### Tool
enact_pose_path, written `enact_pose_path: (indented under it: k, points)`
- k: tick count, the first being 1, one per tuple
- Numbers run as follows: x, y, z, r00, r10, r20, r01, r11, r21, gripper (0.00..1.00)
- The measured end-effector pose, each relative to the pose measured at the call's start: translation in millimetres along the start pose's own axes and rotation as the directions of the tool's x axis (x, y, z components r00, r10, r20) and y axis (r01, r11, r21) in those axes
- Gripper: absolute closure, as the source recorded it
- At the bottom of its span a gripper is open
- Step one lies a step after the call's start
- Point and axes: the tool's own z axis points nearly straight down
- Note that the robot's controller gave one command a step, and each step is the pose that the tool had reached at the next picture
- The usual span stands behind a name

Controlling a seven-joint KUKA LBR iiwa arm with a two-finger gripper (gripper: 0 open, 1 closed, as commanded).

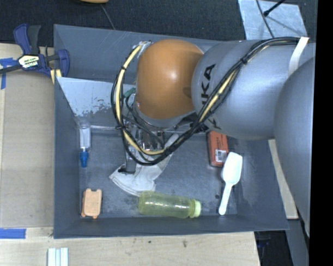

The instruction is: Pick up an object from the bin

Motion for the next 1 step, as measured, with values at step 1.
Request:
enact_pose_path:
  k: [1]
  points:
    - [-1.3,-0.7,-5.0,1.000,0.003,0.007,-0.003,1.000,-0.002,0.00]
